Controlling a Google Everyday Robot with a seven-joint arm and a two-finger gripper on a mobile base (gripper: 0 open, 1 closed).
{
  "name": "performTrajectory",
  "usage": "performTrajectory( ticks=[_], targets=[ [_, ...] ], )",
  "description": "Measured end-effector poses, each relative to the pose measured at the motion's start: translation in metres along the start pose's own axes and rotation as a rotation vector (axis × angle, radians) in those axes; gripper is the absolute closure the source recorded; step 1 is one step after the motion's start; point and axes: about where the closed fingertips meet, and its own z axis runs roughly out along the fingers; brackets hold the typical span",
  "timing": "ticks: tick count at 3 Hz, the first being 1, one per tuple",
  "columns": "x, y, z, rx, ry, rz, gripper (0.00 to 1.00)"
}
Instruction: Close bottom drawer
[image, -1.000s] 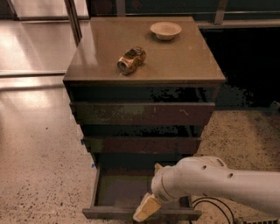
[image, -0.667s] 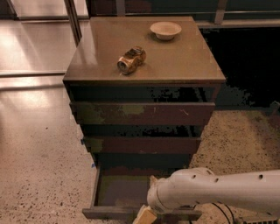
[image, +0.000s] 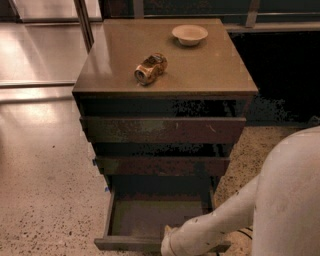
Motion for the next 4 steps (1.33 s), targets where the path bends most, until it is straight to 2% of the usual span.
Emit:
performTrajectory(
  ticks=[1, 2, 3, 4],
  targets=[
    [-0.018, -0.005, 0.011, 0.023, -0.035, -0.028, 0.0],
    [-0.018, -0.005, 0.01, 0.023, -0.035, -0.028, 0.0],
    [-0.01, -0.005, 0.021, 0.008, -0.076, 0.017, 0.0],
    [-0.012, -0.013, 0.06, -0.012, -0.158, 0.038, 0.0]
  ],
)
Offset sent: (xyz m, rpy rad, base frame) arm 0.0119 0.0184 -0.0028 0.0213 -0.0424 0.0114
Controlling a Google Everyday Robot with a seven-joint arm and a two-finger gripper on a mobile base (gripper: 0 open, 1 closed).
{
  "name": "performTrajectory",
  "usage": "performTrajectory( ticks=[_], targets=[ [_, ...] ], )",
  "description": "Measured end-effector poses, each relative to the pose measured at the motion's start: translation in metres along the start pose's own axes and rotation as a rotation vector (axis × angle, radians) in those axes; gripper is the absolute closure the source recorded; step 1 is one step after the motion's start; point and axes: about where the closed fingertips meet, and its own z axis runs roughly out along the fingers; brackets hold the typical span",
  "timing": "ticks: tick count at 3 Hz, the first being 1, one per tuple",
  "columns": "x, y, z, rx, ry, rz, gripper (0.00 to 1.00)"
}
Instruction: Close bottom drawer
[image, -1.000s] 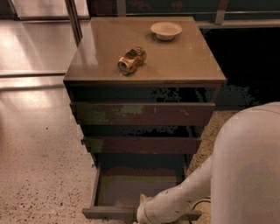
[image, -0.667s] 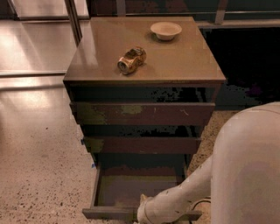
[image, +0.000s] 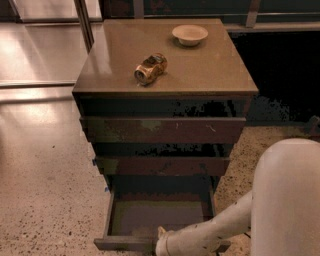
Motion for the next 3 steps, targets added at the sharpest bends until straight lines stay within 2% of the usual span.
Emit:
performTrajectory(
  ticks=[1, 2, 3],
  targets=[
    [0.011, -0.004, 0.052, -0.051, -0.037, -0.006, 0.0],
    [0.05, 0.011, 0.105, -0.14, -0.001, 0.015, 0.0],
    [0.064, 0.026, 0.12, -0.173, 0.006, 0.05, 0.0]
  ],
)
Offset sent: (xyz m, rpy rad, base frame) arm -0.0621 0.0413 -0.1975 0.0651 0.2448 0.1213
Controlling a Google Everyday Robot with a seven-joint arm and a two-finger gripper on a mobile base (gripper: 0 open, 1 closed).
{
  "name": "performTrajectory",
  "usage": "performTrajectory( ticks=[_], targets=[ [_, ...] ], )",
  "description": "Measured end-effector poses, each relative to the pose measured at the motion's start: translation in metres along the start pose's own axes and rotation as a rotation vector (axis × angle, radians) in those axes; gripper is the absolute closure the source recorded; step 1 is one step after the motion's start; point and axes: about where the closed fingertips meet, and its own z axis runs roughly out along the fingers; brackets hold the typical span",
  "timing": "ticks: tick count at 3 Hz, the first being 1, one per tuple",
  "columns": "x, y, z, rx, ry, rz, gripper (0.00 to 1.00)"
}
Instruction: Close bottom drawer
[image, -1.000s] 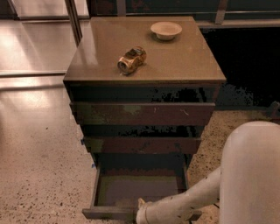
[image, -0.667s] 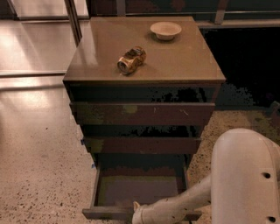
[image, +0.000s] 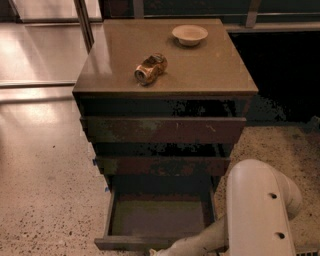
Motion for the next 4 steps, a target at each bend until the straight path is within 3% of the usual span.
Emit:
performTrajectory(
  ticks=[2, 3, 4],
  targets=[
    [0.007, -0.001, 0.016, -0.02, 0.012, 0.008, 0.0],
    [0.01, -0.011, 0.042, -0.041, 0.024, 0.001, 0.0],
    [-0.003, -0.029, 0.057, -0.032, 0.003, -0.014, 0.0]
  ],
)
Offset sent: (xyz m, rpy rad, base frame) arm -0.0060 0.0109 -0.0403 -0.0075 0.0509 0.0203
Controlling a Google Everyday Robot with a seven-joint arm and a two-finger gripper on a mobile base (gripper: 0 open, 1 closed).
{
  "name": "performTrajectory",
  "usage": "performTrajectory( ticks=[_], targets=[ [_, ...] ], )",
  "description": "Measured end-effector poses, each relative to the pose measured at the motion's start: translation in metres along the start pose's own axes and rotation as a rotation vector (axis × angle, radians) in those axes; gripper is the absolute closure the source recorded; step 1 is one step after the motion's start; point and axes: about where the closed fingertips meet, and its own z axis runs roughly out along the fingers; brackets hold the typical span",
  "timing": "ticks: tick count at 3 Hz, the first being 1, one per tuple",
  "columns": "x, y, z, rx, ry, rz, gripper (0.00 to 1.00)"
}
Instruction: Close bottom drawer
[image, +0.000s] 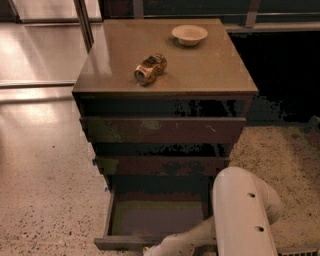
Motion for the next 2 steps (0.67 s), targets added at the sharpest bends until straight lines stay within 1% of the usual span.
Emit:
performTrajectory(
  ticks=[1, 2],
  targets=[
    [-0.016, -0.016, -0.007, 0.051, -0.022, -0.037, 0.0],
    [-0.047, -0.039, -0.028, 0.142, -0.058, -0.093, 0.0]
  ],
)
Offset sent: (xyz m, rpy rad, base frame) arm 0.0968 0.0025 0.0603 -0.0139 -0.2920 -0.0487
